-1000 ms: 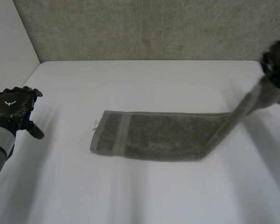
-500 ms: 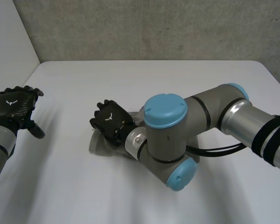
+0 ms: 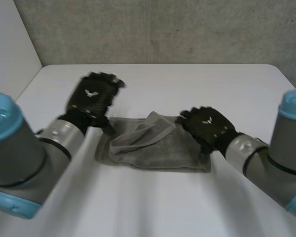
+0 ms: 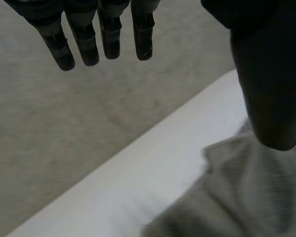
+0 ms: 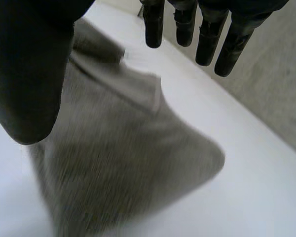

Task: Fold the towel.

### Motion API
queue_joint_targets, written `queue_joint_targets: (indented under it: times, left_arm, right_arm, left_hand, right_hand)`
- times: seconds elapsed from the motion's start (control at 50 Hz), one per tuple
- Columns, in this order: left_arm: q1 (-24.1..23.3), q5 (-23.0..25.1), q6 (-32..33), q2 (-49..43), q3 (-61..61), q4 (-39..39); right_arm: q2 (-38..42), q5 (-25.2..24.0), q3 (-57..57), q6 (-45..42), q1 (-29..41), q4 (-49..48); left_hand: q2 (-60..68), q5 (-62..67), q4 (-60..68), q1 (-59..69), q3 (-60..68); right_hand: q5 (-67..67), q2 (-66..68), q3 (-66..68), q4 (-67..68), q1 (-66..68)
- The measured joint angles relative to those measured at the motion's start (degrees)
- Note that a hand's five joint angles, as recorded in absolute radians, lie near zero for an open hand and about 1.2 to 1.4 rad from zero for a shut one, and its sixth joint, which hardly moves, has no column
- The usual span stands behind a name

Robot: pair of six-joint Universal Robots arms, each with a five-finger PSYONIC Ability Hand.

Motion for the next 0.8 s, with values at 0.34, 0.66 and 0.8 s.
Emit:
queue_joint_targets:
  times: [0.34,0.66,0.8]
  left_arm:
    - [-7.60,-0.63,-0.23,-17.91,10.96,-5.87]
    - [-3.94,-11.95,-0.41,-25.79,18.26,-5.27]
    - [0.34,-14.32,-2.19,-25.56,17.87,-4.23]
  right_arm:
    - [4.04,-2.44,10.19,0.96,-4.56,-14.33]
    - [6.86,-2.05,9.91,1.17,-4.27,-15.26]
    - [7.23,-2.03,10.19,1.12,-3.81,-15.69]
  left_hand:
    - [0.00,0.00,0.00,0.00,0.00]
    - [0.00,0.00,0.00,0.00,0.00]
    - [0.00,0.00,0.00,0.00,0.00]
  right_hand:
    - [0.00,0.00,0.00,0.00,-0.19]
    - [2.47,0.16,0.00,0.00,2.12]
    - [3.79,1.52,0.00,0.00,2.97]
